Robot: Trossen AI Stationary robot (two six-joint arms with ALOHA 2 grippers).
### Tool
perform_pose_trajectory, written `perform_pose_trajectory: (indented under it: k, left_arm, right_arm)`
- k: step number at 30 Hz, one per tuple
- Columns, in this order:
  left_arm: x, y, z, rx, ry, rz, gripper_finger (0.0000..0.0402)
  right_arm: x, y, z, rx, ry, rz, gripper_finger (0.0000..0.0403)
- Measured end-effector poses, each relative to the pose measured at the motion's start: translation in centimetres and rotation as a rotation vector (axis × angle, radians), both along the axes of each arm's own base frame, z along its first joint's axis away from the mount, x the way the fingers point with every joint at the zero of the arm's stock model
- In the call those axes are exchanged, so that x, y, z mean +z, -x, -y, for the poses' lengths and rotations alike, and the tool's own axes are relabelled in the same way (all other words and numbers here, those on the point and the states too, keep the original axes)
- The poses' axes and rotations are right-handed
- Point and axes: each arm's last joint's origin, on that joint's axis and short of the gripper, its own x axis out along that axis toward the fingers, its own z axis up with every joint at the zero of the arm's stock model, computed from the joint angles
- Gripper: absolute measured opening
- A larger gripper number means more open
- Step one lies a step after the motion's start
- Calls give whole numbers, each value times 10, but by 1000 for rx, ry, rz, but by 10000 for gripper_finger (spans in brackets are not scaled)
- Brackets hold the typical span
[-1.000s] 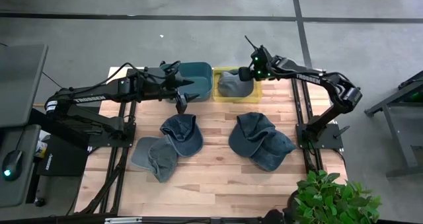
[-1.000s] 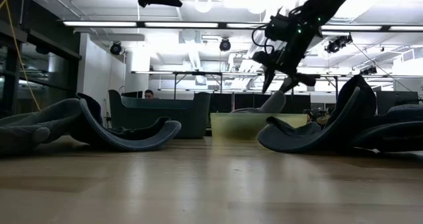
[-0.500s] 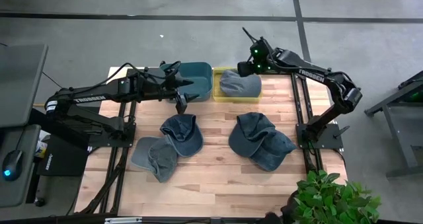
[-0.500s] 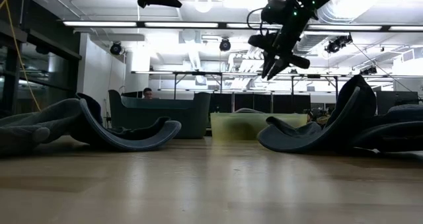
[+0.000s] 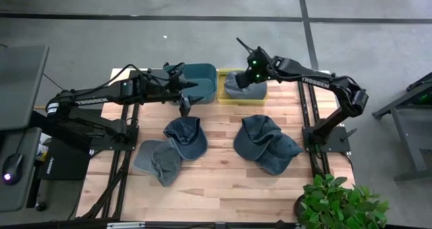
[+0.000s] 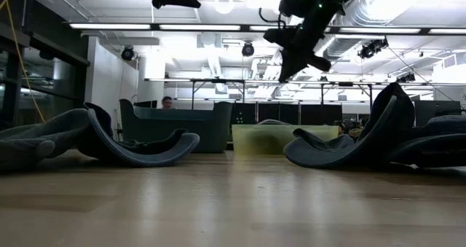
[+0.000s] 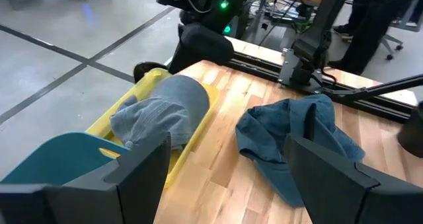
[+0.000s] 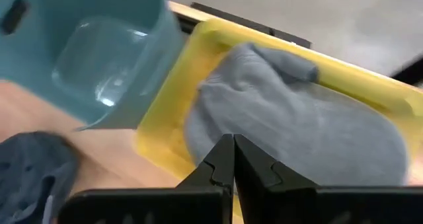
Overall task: Pick & Place hat
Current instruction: Put the gray cap into the yellow bin
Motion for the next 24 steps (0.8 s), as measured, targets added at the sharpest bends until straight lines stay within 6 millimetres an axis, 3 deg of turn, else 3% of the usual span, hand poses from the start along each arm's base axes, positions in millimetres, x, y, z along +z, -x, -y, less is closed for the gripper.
perform_pose_trajectory:
  k: [8, 15, 19, 24]
  left_arm:
    - [-1, 0, 1, -23, 12, -4, 291]
    - [-11, 5, 2, 0, 73, -105, 291]
    - [-19, 10, 2, 23, 130, -190, 291]
    - [-29, 19, 4, 73, 211, -299, 291]
  right_arm:
    - [7, -17, -25, 113, 57, -4, 1]
    - [52, -26, -57, 204, 141, -44, 0]
    - [77, -22, -80, 233, 198, -142, 0]
    - [86, -3, -107, 233, 239, -281, 0]
